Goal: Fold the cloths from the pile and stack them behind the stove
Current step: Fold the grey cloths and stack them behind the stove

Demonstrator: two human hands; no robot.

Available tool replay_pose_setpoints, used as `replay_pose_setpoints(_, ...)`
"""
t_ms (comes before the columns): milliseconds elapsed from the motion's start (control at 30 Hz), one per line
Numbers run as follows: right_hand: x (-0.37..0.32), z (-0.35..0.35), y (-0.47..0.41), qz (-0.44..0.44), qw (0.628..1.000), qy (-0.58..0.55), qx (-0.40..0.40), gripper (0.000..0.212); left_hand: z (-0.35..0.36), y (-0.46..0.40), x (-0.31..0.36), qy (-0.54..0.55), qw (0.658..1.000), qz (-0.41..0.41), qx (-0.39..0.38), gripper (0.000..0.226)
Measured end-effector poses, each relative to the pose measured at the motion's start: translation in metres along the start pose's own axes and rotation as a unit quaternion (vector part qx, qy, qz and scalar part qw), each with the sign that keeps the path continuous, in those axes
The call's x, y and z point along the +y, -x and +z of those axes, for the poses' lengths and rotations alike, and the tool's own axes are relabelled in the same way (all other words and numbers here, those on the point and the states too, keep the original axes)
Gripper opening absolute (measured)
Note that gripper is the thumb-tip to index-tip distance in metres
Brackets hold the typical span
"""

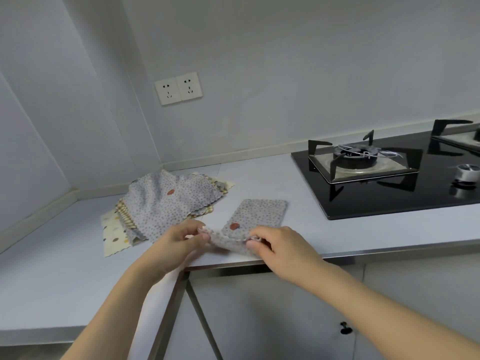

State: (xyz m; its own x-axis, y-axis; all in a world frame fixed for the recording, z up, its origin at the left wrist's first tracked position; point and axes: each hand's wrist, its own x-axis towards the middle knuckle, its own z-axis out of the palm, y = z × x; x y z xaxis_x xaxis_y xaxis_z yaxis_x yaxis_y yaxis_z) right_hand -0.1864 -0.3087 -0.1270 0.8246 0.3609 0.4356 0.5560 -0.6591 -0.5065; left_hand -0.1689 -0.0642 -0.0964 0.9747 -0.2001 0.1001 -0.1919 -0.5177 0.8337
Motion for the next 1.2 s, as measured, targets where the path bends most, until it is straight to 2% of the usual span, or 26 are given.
replay_pose_setpoints(67,0.002,-0.008,-0.006,0.054,0.996,-0.067,0.019,0.03,0.01,-0.007,0.006,0.041,0.999,-0.011,0.019,0.018)
replay_pose_setpoints(167,0.01,-0.017,-0.019,0.104,0.989,-0.098,0.034,0.041,0.029,-0.03,0.02,0.04,0.998,-0.015,0.052,0.027)
replay_pose_setpoints(300,0.035,-0.028,-0.042,0.157,0.983,-0.067,0.064,0.042,0.052,-0.076,0.034,-0.039,0.994,-0.026,0.101,0.029)
replay_pose_setpoints(467,0.067,-0.037,-0.073,0.205,0.977,-0.012,0.058,0.031,0.074,-0.129,0.039,-0.166,0.978,-0.033,0.125,0.032)
replay_pose_setpoints(567,0.086,-0.036,-0.091,0.223,0.974,0.035,0.019,0.03,0.086,-0.15,0.026,-0.286,0.949,-0.055,0.12,0.026)
replay_pose_setpoints(667,0.099,-0.034,-0.099,0.245,0.966,0.078,-0.031,0.024,0.1,-0.155,0.013,-0.384,0.909,-0.049,0.155,0.024)
replay_pose_setpoints(767,0.104,-0.031,-0.102,0.252,0.961,0.101,-0.052,0.028,0.106,-0.156,0.009,-0.401,0.896,-0.05,0.186,0.03)
replay_pose_setpoints(867,0.105,-0.029,-0.106,0.246,0.96,0.108,-0.076,0.011,0.105,-0.158,0.009,-0.406,0.894,-0.083,0.172,0.037)
replay_pose_setpoints(900,0.106,-0.03,-0.106,0.246,0.961,0.092,-0.081,0.009,0.104,-0.157,0.009,-0.403,0.897,-0.084,0.161,0.036)
replay_pose_setpoints(933,0.107,-0.032,-0.105,0.246,0.963,0.068,-0.082,0.016,0.104,-0.155,0.011,-0.39,0.904,-0.082,0.151,0.034)
replay_pose_setpoints(1000,0.108,-0.038,-0.101,0.249,0.965,-0.053,-0.064,0.02,0.102,-0.148,0.016,-0.291,0.941,-0.085,0.152,0.028)
replay_pose_setpoints(1033,0.105,-0.042,-0.097,0.254,0.955,-0.147,-0.048,0.02,0.101,-0.143,0.02,-0.207,0.961,-0.09,0.158,0.028)
replay_pose_setpoints(1100,0.097,-0.05,-0.088,0.261,0.909,-0.324,-0.009,0.016,0.097,-0.131,0.03,-0.057,0.979,-0.09,0.176,0.029)
replay_pose_setpoints(1133,0.091,-0.054,-0.083,0.261,0.888,-0.379,0.002,0.012,0.095,-0.125,0.036,-0.012,0.98,-0.089,0.179,0.028)
replay_pose_setpoints(1200,0.078,-0.064,-0.075,0.252,0.871,-0.422,0.002,0.008,0.091,-0.111,0.044,0.056,0.98,-0.083,0.173,0.026)
